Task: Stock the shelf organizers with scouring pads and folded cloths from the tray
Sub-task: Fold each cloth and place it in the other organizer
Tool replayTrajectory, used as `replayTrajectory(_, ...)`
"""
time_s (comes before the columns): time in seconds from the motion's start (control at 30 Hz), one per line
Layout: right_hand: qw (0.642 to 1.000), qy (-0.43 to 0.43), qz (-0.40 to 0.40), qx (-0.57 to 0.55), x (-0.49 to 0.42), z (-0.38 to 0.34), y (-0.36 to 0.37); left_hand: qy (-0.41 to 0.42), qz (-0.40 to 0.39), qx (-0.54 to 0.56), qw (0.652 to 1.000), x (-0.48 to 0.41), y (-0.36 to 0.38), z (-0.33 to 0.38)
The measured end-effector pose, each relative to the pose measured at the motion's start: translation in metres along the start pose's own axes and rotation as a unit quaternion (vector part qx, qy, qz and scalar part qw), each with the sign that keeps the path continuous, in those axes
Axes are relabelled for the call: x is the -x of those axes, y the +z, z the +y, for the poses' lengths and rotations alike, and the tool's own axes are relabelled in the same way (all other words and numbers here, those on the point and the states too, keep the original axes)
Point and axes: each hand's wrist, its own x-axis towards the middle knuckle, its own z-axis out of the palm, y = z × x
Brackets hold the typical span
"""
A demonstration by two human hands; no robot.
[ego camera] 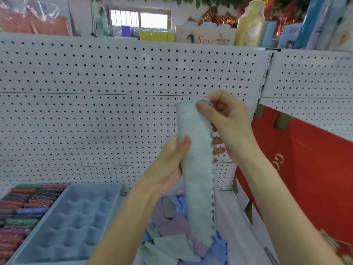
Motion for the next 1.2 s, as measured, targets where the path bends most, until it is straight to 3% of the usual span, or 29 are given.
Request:
replayTrajectory(0.47, 0.999, -0.021, 0.037, -0.02, 0.006, 0.01, -0.004, -0.06, -0.007, -0.021, 0.998, 0.017, 0.016, -0.023)
replayTrajectory(0.53, 0.997, 0.048, 0.056, -0.006, 0.01, 0.024, -0.01, -0.074, 0.014, -0.024, 0.997, 0.02, 0.014, -0.026)
replayTrajectory(0.6, 0.982, 0.173, 0.067, 0.021, 0.022, 0.041, -0.018, -0.077, 0.064, -0.013, 0.995, 0.022, 0.006, -0.03)
replayTrajectory(0.67, 0.955, 0.296, 0.015, 0.022, 0.046, 0.062, -0.024, -0.076, 0.12, -0.022, 0.99, 0.023, -0.006, -0.034)
replayTrajectory(0.73, 0.937, 0.34, -0.084, 0.006, 0.074, 0.082, -0.022, -0.083, 0.16, -0.061, 0.982, 0.024, -0.017, -0.039)
replayTrajectory(0.8, 0.939, 0.315, -0.14, 0.005, 0.091, 0.093, -0.014, -0.096, 0.165, -0.095, 0.977, 0.027, -0.025, -0.042)
replayTrajectory(0.97, 0.957, 0.26, -0.131, -0.012, 0.088, 0.099, 0.006, -0.138, 0.154, -0.083, 0.975, 0.032, -0.039, -0.044)
replayTrajectory(1.2, 0.957, 0.268, -0.108, -0.036, 0.085, 0.112, 0.02, -0.215, 0.106, -0.11, 0.965, 0.036, -0.062, -0.044)
